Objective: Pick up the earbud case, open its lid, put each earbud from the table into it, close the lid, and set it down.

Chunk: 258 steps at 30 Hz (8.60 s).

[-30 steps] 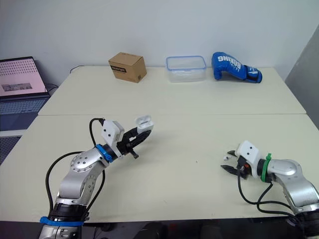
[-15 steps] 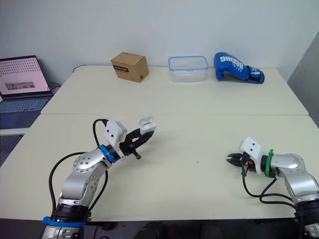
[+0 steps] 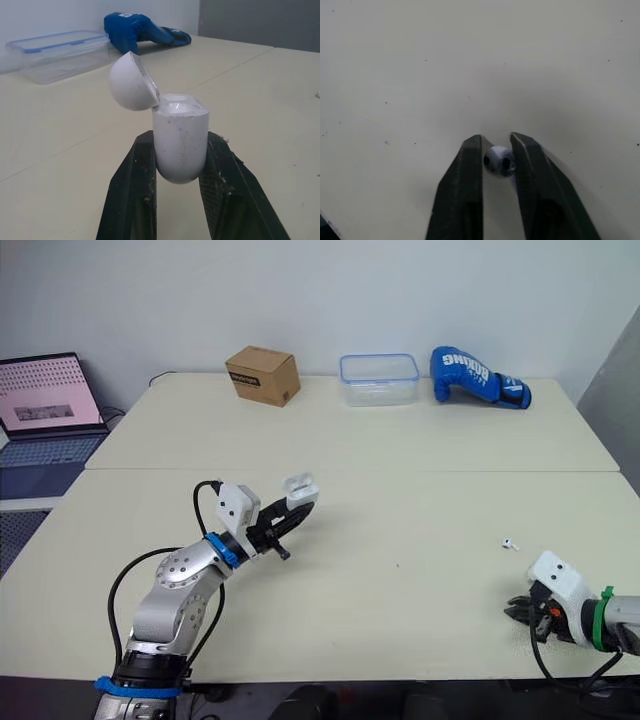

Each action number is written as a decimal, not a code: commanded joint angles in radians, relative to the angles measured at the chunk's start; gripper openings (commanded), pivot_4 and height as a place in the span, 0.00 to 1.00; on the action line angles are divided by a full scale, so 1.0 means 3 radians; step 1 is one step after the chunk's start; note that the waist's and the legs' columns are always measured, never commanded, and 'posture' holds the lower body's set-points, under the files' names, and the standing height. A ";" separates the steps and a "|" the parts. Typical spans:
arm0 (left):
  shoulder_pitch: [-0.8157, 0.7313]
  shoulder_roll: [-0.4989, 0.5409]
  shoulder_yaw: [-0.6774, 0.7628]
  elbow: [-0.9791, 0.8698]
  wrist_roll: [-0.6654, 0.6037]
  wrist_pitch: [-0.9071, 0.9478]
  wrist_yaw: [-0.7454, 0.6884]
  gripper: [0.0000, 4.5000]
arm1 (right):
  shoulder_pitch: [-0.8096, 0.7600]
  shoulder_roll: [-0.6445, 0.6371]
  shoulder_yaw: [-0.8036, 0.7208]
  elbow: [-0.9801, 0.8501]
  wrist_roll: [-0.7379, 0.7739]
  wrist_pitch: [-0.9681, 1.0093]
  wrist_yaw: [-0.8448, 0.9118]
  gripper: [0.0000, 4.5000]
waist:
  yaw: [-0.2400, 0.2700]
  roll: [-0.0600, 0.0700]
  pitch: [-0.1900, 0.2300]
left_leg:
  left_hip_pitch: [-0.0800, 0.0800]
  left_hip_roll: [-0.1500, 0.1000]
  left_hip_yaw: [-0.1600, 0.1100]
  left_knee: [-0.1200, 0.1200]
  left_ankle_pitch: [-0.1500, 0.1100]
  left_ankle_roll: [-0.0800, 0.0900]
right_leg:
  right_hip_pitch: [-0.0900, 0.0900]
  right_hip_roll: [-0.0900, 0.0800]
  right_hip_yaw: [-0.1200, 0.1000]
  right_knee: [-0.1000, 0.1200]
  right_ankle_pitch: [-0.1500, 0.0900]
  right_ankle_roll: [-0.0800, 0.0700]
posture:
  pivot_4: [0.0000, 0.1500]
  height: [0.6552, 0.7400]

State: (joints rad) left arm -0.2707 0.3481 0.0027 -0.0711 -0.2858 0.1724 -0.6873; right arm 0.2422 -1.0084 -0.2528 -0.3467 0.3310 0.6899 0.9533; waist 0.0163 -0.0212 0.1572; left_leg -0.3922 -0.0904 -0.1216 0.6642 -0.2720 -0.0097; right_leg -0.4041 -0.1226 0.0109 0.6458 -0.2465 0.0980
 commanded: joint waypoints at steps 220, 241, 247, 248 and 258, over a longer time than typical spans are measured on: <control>-0.1217 -0.0898 -0.0314 0.0909 0.0098 -0.0573 0.0079 0.16 | -0.2635 0.2956 0.0522 -0.0053 0.1187 0.0605 -0.2605 0.47 | -0.0144 0.0006 0.0001 | -0.0021 -0.0007 -0.0007 0.0000 0.0009 -0.0015 | -0.0028 0.0004 -0.0003 0.0007 0.0002 -0.0003 | 1.00 1.00; -0.1016 -0.0607 -0.0302 0.0884 0.0071 -0.0559 -0.0174 0.16 | -0.1456 -0.0086 0.0297 0.0498 0.0855 -0.0131 -0.0549 0.55 | -0.0135 0.0006 0.0002 | -0.0019 -0.0015 0.0008 0.0000 0.0002 -0.0001 | -0.0016 0.0006 -0.0007 -0.0002 -0.0002 0.0003 | 1.00 1.00; -0.1021 -0.0628 -0.0320 0.0846 0.0082 -0.0525 -0.0172 0.16 | -0.1467 -0.0175 0.0568 0.1333 0.0374 -0.0695 0.0047 0.55 | -0.0155 0.0006 0.0002 | 0.0004 -0.0005 0.0024 -0.0001 -0.0001 0.0005 | -0.0005 0.0006 0.0011 0.0005 -0.0001 0.0003 | 1.00 1.00; -0.1015 -0.0630 -0.0329 0.0833 0.0084 -0.0519 -0.0168 0.16 | -0.1508 -0.0134 0.0577 0.1398 0.0361 -0.0701 0.0083 0.55 | -0.0154 0.0006 0.0003 | 0.0004 -0.0004 0.0023 -0.0001 -0.0001 0.0004 | -0.0005 0.0006 0.0012 0.0004 -0.0001 0.0003 | 1.00 1.00; -0.0926 -0.0596 -0.0339 0.0673 0.0075 -0.0432 -0.0157 0.16 | -0.2028 0.0102 0.0866 0.2182 -0.0162 -0.1070 0.0298 0.55 | -0.0131 0.0006 0.0003 | 0.0001 -0.0001 0.0021 -0.0001 0.0006 -0.0008 | -0.0006 0.0000 0.0013 -0.0001 -0.0001 0.0003 | 1.00 1.00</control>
State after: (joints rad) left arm -0.5470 0.1642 -0.1033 0.1860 -0.2512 0.0450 -0.7335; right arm -0.3487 -0.9729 0.0124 0.2917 0.3020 0.3930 1.0239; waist -0.0230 -0.0193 0.1580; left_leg -0.3920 -0.0909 -0.1154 0.6638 -0.2703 -0.0121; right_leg -0.4059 -0.1227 0.0148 0.6456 -0.2468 0.0990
